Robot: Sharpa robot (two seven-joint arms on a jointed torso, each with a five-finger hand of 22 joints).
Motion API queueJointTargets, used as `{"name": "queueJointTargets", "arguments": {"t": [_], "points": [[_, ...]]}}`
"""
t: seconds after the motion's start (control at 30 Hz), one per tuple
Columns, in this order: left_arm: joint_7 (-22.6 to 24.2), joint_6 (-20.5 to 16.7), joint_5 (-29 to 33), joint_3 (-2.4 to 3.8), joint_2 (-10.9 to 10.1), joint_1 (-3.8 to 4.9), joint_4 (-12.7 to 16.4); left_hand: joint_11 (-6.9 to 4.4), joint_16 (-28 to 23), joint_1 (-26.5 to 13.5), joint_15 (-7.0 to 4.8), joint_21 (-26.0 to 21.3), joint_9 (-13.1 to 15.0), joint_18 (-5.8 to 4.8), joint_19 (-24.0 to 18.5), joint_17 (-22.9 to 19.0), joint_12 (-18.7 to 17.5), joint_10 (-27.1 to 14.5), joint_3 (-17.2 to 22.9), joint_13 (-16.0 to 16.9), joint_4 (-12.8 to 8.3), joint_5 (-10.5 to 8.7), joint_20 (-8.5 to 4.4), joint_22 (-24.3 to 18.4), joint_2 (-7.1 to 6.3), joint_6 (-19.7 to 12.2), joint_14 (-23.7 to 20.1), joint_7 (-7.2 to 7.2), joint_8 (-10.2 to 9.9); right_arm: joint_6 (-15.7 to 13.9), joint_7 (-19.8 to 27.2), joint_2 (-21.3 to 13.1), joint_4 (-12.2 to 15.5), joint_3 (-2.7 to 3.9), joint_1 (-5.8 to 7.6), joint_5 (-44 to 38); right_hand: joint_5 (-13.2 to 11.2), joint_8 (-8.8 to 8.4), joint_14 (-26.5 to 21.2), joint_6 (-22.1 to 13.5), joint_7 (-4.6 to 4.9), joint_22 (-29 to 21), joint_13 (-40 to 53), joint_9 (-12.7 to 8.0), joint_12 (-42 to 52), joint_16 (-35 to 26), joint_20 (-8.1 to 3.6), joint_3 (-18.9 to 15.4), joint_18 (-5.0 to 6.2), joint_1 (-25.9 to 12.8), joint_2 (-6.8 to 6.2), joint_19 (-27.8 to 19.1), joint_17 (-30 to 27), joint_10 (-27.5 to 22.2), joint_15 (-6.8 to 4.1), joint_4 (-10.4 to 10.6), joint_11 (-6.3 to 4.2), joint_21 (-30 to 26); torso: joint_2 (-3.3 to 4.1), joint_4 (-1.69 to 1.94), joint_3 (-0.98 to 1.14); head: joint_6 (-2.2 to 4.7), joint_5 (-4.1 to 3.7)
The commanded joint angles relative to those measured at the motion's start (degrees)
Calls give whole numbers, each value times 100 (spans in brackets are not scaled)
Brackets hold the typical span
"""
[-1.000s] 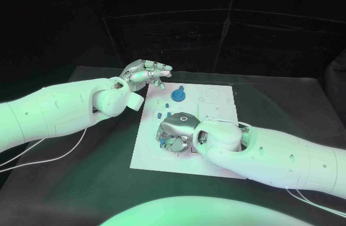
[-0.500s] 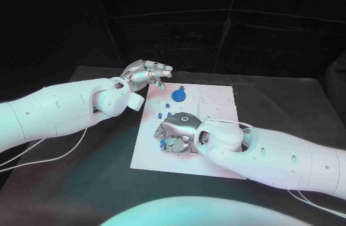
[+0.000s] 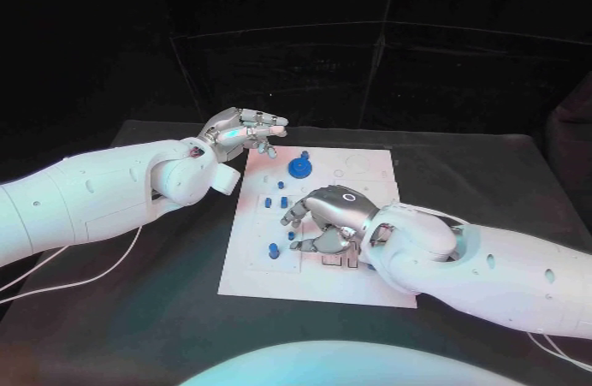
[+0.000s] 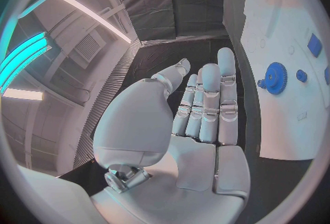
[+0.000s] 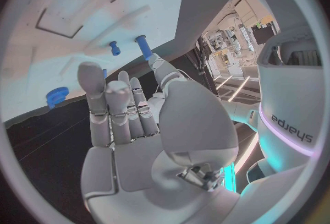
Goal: Assemble the parts on the task board
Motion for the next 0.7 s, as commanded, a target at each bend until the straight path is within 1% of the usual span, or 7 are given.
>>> {"name": "queueJointTargets", "arguments": {"t": [0.03, 0.13, 0.23, 0.3, 0.5, 0.6, 0.7], "points": [[18, 84, 12, 2, -8, 9, 6, -2, -6, 3, -6, -19, -2, 73, -18, -7, 14, -23, -39, 1, -7, -21, 35, -7, 4, -40, -34, -13, -31, -612, 366, -336, 207, 44, 101, 1348, 25, 80, 184, 198, -66, 433, 170, 26, 429, 344, -43, -27, -75, 37, 95, 206, 488, 690, -79, 8, -128, 272, -22, -1, -13, 47, -118], [17, 76, 12, 1, -19, 9, 15, -2, -6, 3, -6, -19, -2, 73, -18, -7, 14, -23, -39, 1, -7, -21, 35, -7, 4, -40, -34, -13, -31, -454, 164, -817, 411, 71, 205, 2092, -30, 124, 278, 283, -207, 807, 544, 25, 1071, 510, -188, -152, -136, -45, 36, 399, 707, 1333, -224, 51, -296, 519, -44, -12, -26, 72, -202], [21, 75, 12, 1, -25, 9, 25, 0, -5, 4, -4, -23, -3, 73, -19, -11, 16, -31, -46, 1, -8, -20, 37, -10, 5, -48, -38, -12, -34, -187, -184, -1281, 555, 82, 260, 2548, 95, 277, 442, 293, -347, 1357, 1580, 31, 2395, 1002, -355, -412, -227, -191, 36, 630, 1384, 1182, -245, 175, -442, 877, -79, -37, -46, 68, -277], [35, 103, 12, 1, -21, 9, 33, -1, -4, 8, -3, -25, -2, 73, -19, -13, 17, -33, -46, 1, -10, -20, 37, -11, 7, -47, -39, -14, -33, -22, -440, -1518, 603, 83, 277, 2645, 78, 393, 514, 369, -324, 1774, 2663, 59, 3322, 1321, -330, -573, -305, -444, 30, 748, 1888, 1288, -324, 338, -396, 1108, -105, -54, -58, 71, -332], [54, 130, 11, -4, -4, 6, 32, -1, -4, 10, -3, -25, -2, 73, -19, -13, 17, -34, -46, 1, -10, -20, 37, -12, 8, -46, -40, -15, -32, 94, -1077, -1913, 675, 71, 232, 2447, 132, 656, 559, 237, -329, 2239, 4803, 83, 5100, 1715, -326, -856, -368, -517, 121, 860, 2447, 1456, -312, 486, -382, 1404, -164, -125, -60, 78, -380], [55, 134, 11, -8, -4, 6, 28, -2, -4, 14, -3, -28, -1, 73, -20, -15, 18, -37, -48, 1, -13, -20, 38, -13, 9, -43, -42, -17, -30, 87, -1433, -2048, 759, 64, 161, 2299, 189, 728, 604, 170, -311, 2253, 5244, 82, 5412, 1912, -316, -905, -370, -472, 179, 870, 2788, 1540, -307, 493, -378, 1421, -178, -139, -56, 64, -401], [55, 133, 11, -11, -9, 5, 21, -2, -4, 14, -3, -28, -1, 73, -20, -15, 18, -37, -48, 1, -13, -20, 38, -13, 9, -43, -42, -17, -30, 124, -1742, -2119, 814, 49, 110, 2173, 186, 742, 630, 109, -295, 2100, 5021, 74, 5267, 2019, -313, -928, -341, -458, 198, 835, 2985, 1376, -297, 497, -371, 1346, -188, -144, -63, 65, -428]]}}
